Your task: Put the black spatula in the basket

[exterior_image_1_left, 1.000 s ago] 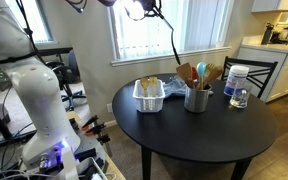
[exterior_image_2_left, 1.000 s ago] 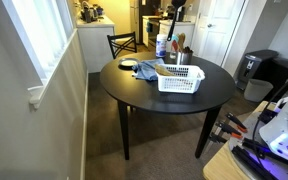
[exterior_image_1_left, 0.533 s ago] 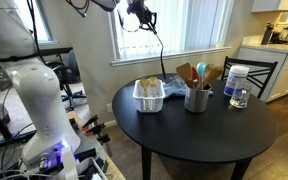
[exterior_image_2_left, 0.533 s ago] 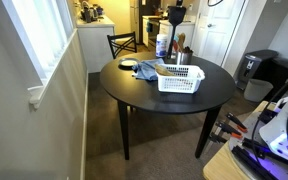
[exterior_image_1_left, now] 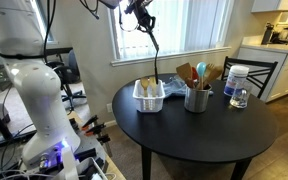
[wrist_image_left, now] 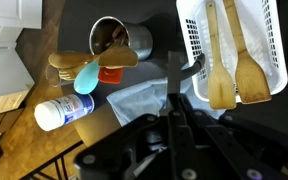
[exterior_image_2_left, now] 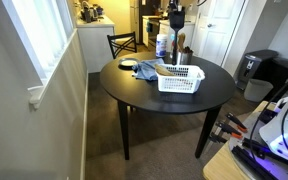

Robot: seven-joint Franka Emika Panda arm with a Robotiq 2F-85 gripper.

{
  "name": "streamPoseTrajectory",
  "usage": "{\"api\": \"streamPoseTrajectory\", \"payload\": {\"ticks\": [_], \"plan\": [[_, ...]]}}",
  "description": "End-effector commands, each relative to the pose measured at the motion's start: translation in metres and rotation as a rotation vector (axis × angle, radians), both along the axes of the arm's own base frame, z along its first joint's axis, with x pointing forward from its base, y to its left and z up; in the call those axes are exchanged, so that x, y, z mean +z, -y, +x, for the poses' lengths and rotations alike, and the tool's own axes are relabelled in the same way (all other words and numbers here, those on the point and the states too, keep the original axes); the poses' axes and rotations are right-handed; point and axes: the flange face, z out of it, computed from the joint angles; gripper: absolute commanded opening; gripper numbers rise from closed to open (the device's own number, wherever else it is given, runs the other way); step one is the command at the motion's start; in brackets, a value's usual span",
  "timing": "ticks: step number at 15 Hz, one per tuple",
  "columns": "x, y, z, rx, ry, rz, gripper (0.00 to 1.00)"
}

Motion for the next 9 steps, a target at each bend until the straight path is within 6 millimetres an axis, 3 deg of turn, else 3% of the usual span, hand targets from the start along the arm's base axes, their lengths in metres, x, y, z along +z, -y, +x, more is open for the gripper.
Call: {"api": "streamPoseTrajectory", "payload": {"ticks": [1, 3, 9], "plan": [[-0.005, -0.016, 0.023, -0.102, -0.049, -0.01, 0.01], [-0.02, -0.021, 0.034, -0.137, -0.087, -0.017, 0.01], [-0.096, -0.013, 0.064, -0.247, -0.25, -0.099, 0.01]]}}
